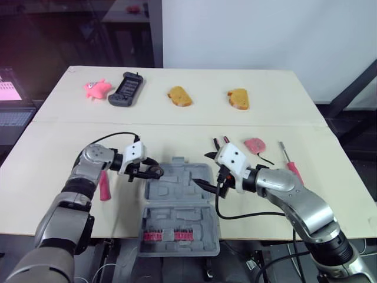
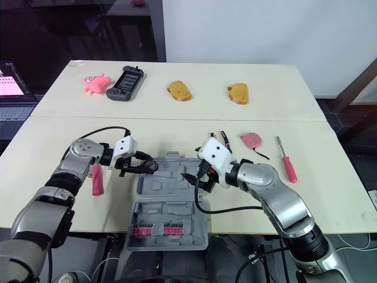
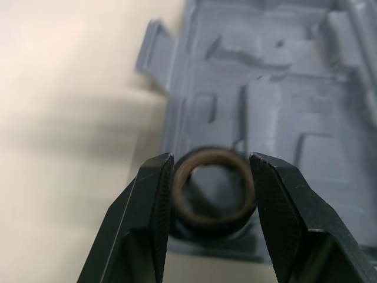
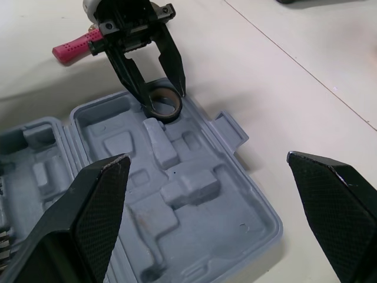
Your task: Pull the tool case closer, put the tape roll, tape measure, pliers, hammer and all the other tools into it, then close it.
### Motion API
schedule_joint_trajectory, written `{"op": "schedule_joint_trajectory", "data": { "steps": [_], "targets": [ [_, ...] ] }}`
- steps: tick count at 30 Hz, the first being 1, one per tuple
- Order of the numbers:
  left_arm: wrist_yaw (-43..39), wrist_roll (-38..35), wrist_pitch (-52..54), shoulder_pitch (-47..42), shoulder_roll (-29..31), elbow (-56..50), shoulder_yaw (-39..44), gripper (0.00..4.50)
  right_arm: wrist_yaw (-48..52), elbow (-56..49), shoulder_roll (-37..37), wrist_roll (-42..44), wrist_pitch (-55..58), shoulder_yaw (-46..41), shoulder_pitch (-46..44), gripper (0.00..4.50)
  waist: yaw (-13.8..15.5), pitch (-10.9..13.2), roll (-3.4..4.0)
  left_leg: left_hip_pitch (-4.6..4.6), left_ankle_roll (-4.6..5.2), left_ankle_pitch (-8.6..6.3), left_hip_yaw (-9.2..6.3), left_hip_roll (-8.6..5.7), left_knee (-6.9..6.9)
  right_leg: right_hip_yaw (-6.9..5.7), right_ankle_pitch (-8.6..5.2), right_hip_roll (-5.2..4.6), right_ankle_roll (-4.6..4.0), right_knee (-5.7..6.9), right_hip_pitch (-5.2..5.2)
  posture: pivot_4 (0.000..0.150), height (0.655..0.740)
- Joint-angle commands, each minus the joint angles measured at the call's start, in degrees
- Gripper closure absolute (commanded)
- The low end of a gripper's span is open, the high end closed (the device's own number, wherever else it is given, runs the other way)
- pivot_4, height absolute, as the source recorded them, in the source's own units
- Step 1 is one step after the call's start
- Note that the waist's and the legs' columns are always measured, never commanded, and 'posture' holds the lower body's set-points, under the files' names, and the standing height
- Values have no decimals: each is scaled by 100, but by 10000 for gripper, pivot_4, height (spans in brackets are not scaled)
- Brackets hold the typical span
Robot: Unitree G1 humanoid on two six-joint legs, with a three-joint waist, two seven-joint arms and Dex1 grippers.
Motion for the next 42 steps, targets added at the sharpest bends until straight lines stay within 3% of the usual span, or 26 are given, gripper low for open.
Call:
{"op": "schedule_joint_trajectory", "data": {
  "steps": [1,16,24,28,32,36,42],
  "targets": [
    [219,247,-231,72,63,150,-78,23133,-24,-275,-16,35,-26,-114,4,0,-1,-1,1,2,0,0,0,0,1,0,0,0,0,2,1,1500,7400],
    [662,663,-362,159,45,271,-370,23133,-16,-348,-25,91,-14,-186,37,0,3,-10,15,60,0,0,0,0,-3,0,-1,0,-1,7,58,1500,7400],
    [157,-1,76,-35,7,-177,33,23133,4,-338,-37,138,-102,-290,34,0,0,-9,14,79,0,0,0,0,-5,0,-1,0,-2,6,76,1500,7400],
    [-280,-464,501,43,175,-840,272,23133,39,-327,-105,199,-210,-566,59,0,-8,-8,14,35,0,0,-1,0,-3,0,-1,0,-1,6,38,1500,7400],
    [-633,-1054,1441,291,613,-1914,640,23133,232,-344,-302,413,-407,-1179,281,0,-24,-8,14,9,-1,0,-1,0,-2,0,0,0,0,5,10,1500,7400],
    [-736,-1462,2293,875,1419,-2785,1108,23133,499,-330,-665,596,-750,-2107,999,0,-43,-5,17,11,0,0,-1,2,-10,1,-2,1,0,4,6,1500,7400],
    [-263,-1619,2327,2250,2817,-2451,2402,23133,1124,52,-913,637,-1710,-4142,2951,0,-18,-2,21,13,0,-1,2,3,-9,1,-3,-2,-1,3,6,1500,7400]
  ]
}}
